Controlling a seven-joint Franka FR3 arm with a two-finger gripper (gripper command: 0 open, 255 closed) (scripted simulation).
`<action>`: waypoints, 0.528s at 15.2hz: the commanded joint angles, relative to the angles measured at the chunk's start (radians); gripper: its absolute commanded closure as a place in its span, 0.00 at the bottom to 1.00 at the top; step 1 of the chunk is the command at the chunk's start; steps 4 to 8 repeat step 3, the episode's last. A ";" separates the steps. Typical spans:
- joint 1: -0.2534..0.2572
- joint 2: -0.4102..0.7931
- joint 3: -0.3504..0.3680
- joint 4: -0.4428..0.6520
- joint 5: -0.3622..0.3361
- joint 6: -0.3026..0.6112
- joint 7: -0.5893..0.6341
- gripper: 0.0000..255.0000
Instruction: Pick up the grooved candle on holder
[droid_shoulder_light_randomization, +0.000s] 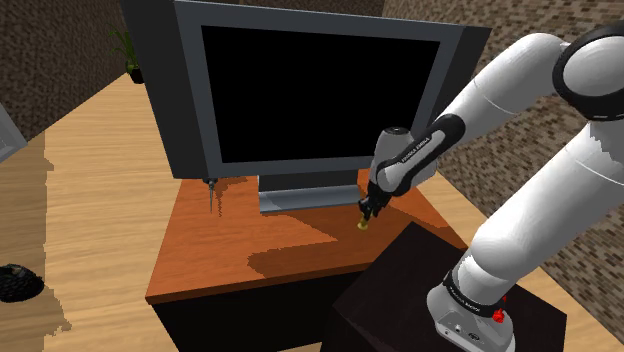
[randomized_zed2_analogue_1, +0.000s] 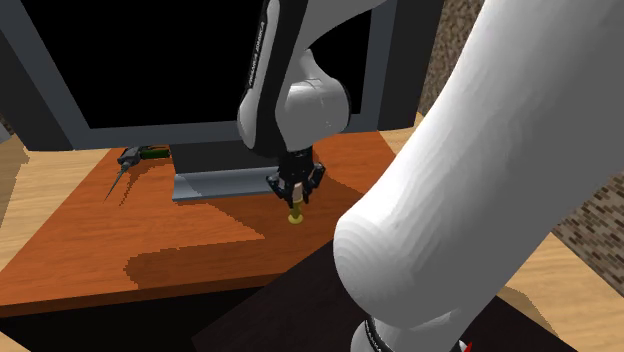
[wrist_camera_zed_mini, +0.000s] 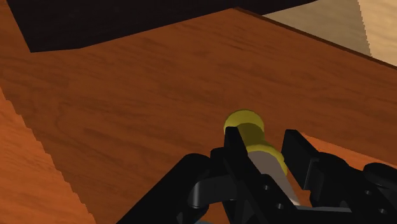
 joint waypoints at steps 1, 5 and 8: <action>0.000 -0.038 0.000 0.002 0.000 -0.040 -0.002 1.00; -0.001 -0.041 0.000 0.002 0.000 -0.043 -0.002 1.00; -0.001 -0.041 0.000 0.002 0.000 -0.043 -0.002 1.00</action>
